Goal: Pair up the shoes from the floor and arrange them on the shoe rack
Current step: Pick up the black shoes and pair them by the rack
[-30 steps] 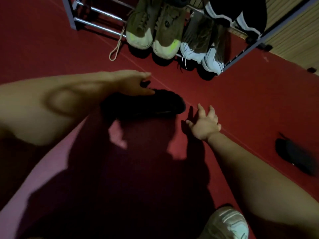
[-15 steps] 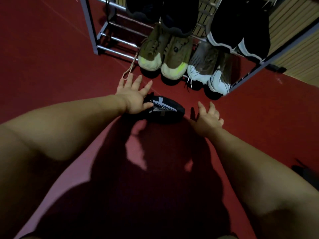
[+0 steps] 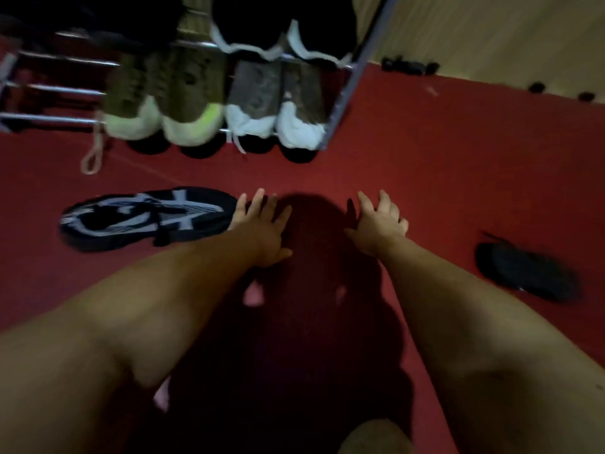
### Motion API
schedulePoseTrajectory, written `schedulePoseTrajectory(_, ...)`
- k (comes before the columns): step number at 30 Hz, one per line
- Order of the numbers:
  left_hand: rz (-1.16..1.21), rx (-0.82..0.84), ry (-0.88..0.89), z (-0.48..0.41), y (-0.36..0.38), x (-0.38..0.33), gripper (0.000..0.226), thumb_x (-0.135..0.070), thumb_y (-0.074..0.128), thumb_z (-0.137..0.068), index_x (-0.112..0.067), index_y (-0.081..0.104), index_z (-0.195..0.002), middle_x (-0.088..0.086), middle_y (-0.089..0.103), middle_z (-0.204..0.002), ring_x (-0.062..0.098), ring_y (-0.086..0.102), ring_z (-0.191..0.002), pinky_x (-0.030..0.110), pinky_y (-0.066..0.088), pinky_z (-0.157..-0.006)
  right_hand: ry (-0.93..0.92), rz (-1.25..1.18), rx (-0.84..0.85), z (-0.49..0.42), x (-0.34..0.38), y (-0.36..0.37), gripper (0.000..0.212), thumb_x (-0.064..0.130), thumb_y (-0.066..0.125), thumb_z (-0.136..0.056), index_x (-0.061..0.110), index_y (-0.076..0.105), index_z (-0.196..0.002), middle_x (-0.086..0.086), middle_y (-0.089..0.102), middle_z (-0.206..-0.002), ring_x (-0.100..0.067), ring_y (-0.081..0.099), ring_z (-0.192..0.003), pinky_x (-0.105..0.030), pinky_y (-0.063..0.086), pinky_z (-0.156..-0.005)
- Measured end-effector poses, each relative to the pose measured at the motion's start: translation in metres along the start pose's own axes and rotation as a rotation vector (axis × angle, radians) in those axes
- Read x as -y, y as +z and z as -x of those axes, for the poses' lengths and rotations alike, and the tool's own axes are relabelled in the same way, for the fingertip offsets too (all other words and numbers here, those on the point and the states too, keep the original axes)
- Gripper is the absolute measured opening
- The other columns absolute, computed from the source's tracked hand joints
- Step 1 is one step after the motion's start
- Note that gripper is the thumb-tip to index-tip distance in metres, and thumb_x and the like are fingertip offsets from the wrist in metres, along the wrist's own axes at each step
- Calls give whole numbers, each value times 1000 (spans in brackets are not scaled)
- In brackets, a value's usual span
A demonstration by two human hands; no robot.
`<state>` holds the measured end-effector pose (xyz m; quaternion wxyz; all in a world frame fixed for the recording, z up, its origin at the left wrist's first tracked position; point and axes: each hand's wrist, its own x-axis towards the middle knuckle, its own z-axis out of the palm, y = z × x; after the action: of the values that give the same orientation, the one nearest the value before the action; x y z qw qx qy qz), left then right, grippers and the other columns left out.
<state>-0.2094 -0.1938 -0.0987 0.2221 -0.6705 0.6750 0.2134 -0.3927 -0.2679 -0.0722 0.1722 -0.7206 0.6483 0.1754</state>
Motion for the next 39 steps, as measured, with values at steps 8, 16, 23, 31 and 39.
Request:
schedulePoseTrajectory(8,3,62,127,-61,-14,-109,91,-69,35,-88,-28,-21,-147,10,-28,-154,37,-22,-142,56,-10,-112,280,158,109,-18,-158,10,89,29,59,-89,32,-5,-151,-9,-14,-158,-33,-8,-145,-51,6,-115)
schedulePoseTrajectory(16,100,138,52,-101,-10,-165,105,-77,40,-79,-32,-32,-141,11,-44,-145,49,-34,-132,64,-14,-106,294,527,189,-47,-243,9,98,19,58,-89,35,-19,-147,-13,-22,-156,-44,-19,-141,-57,-3,-113)
schedulePoseTrajectory(23,113,200,48,-102,-9,-161,105,-78,38,-78,-35,-37,-137,10,-50,-140,46,-41,-127,63,-18,-104,190,683,197,-57,-245,4,86,18,49,-95,25,-17,-149,-22,-1,-156,-38,3,-145,-47,9,-117)
schedulePoseTrajectory(31,45,102,73,-85,-2,-154,98,-79,34,-79,-36,-28,-143,7,-38,-149,41,-31,-137,57,-14,-110,-13,767,179,-48,-182,-5,78,26,41,-98,23,-18,-149,-21,14,-154,-37,22,-140,-44,15,-113)
schedulePoseTrajectory(39,-104,122,40,-33,4,-90,100,-72,42,-82,-32,-25,-145,9,-30,-153,35,-30,-138,56,-16,-110,-231,769,136,-35,-90,-10,107,48,63,-84,24,-18,-149,-13,33,-147,-28,35,-133,-44,15,-112)
